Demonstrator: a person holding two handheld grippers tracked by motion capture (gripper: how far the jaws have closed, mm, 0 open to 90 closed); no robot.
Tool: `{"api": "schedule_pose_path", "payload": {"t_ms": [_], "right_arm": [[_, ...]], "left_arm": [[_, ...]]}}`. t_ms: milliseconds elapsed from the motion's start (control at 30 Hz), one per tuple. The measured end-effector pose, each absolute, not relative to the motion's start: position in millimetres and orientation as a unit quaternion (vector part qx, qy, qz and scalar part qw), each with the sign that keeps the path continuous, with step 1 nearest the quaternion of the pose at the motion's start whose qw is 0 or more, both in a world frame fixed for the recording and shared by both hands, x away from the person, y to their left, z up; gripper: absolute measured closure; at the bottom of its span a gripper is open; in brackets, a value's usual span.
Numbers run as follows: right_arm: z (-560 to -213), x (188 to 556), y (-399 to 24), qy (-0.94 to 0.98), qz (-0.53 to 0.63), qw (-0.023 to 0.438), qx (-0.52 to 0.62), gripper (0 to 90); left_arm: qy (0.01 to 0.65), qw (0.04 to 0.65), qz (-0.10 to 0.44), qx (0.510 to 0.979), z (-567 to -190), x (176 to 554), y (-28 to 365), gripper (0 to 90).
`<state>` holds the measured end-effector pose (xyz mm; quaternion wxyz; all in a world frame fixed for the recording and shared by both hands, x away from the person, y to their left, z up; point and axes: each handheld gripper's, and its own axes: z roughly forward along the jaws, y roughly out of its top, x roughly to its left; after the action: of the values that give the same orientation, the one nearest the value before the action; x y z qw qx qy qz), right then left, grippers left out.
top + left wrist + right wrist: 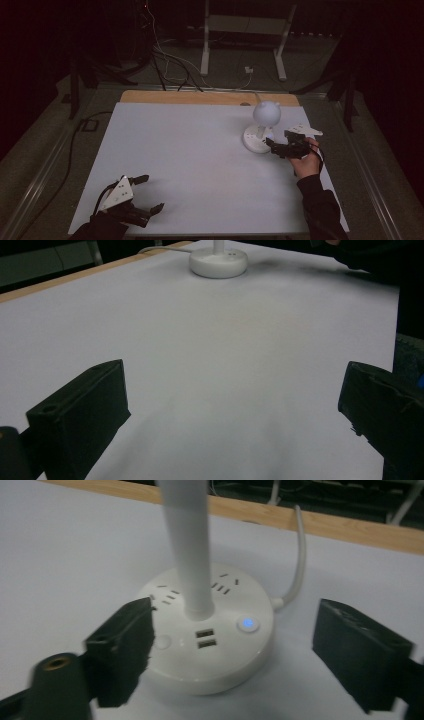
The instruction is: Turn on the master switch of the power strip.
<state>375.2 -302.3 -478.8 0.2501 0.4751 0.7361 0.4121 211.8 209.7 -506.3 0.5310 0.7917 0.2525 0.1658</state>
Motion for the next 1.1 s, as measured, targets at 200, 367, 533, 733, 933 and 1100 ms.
{"api": "schedule_pose_path", "payload": {"t_ms": [200,367,533,733,933,1100], "right_arm": [[-475,364,-298,0.749,0.444,0.209,0.445,1.0],[-471,359,-296,0.754,0.453,0.188,0.437,1.0],[-469,351,-288,0.771,0.449,0.179,0.415,0.0],[-471,339,-278,0.783,0.453,0.152,0.398,0.0],[-472,325,-270,0.788,0.459,0.135,0.387,0.0],[-481,313,-263,0.799,0.45,0.121,0.379,0.0]], "left_arm": [[0.252,0.532,0.166,0.791,-506,212,210,0.2],[0.252,0.532,0.165,0.792,-506,212,210,0.3],[0.252,0.531,0.165,0.792,-506,211,210,0.2],[0.251,0.531,0.165,0.792,-506,211,210,0.2],[0.25,0.531,0.165,0.793,-506,211,210,0.2],[0.248,0.531,0.165,0.793,-506,211,209,0.2]]}}
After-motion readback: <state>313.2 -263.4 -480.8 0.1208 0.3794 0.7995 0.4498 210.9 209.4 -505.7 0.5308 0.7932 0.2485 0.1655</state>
